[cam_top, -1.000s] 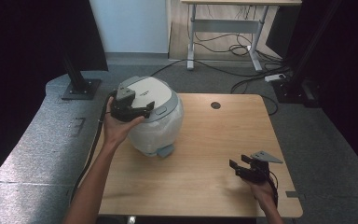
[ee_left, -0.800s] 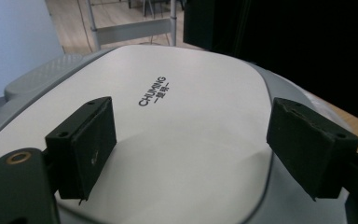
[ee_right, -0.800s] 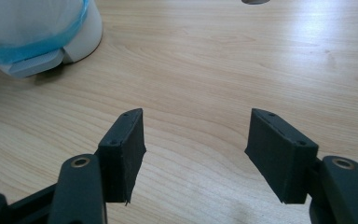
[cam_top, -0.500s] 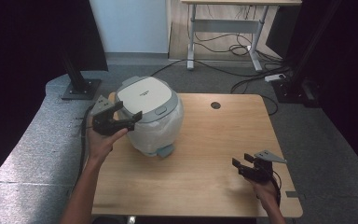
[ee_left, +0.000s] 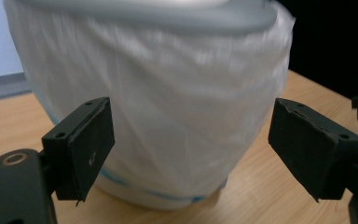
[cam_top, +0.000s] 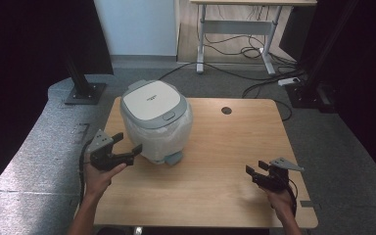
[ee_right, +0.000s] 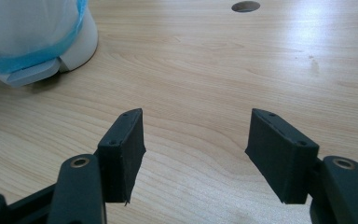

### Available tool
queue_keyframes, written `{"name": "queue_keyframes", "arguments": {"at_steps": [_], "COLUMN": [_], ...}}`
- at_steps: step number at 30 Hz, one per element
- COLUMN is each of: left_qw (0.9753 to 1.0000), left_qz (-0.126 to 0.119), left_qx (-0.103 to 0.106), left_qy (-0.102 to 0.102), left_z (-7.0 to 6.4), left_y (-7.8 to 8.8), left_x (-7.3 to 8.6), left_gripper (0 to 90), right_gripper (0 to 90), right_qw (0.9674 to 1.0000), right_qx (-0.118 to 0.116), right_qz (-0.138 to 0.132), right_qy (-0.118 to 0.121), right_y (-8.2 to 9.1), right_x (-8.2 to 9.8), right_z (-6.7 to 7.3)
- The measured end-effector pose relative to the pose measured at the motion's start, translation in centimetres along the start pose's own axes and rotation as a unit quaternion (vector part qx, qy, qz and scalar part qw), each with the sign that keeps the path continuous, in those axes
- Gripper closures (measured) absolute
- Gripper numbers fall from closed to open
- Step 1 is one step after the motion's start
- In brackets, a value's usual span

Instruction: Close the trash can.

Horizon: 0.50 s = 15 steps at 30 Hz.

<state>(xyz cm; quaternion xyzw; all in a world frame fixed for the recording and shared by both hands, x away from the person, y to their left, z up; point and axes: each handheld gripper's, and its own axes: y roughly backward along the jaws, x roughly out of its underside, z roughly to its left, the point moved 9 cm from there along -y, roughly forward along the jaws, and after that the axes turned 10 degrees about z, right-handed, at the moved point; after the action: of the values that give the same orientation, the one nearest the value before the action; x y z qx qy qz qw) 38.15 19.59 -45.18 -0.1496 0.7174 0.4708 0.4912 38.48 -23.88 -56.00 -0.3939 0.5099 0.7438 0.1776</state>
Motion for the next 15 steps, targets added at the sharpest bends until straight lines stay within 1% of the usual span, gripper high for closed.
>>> {"name": "queue_keyframes", "arguments": {"at_steps": [2, 4, 8, 11, 15], "left_qw": [1.0, 0.9998, 0.9993, 0.999, 0.999], "left_qz": [0.007, 0.02, 0.035, 0.043, 0.043], "left_qx": [0.003, 0.003, 0.008, 0.009, 0.01], "left_qy": [0.0, -0.001, 0.006, 0.007, 0.006], "left_z": [0.0, 0.0, 0.1, 0.1, 0.0], "left_y": [-0.6, -1.3, -2.4, -2.9, -2.9], "left_x": [1.1, 2.2, 3.8, 4.4, 4.3], "left_gripper": [14.3, 14.2, 14.2, 14.2, 14.2], "right_gripper": [35.8, 35.7, 35.7, 35.6, 35.6], "right_qw": [1.0, 1.0, 1.0, 1.0, 1.0], "right_qx": [0.0, 0.001, 0.001, 0.003, 0.003], "right_qz": [0.002, 0.004, 0.005, 0.005, 0.006], "right_qy": [0.001, 0.001, 0.0, 0.0, 0.001], "right_y": [-0.1, -0.2, -0.2, -0.3, -0.3], "right_x": [0.1, 0.2, 0.2, 0.3, 0.3], "right_z": [0.0, 0.0, -0.1, -0.2, -0.2]}}
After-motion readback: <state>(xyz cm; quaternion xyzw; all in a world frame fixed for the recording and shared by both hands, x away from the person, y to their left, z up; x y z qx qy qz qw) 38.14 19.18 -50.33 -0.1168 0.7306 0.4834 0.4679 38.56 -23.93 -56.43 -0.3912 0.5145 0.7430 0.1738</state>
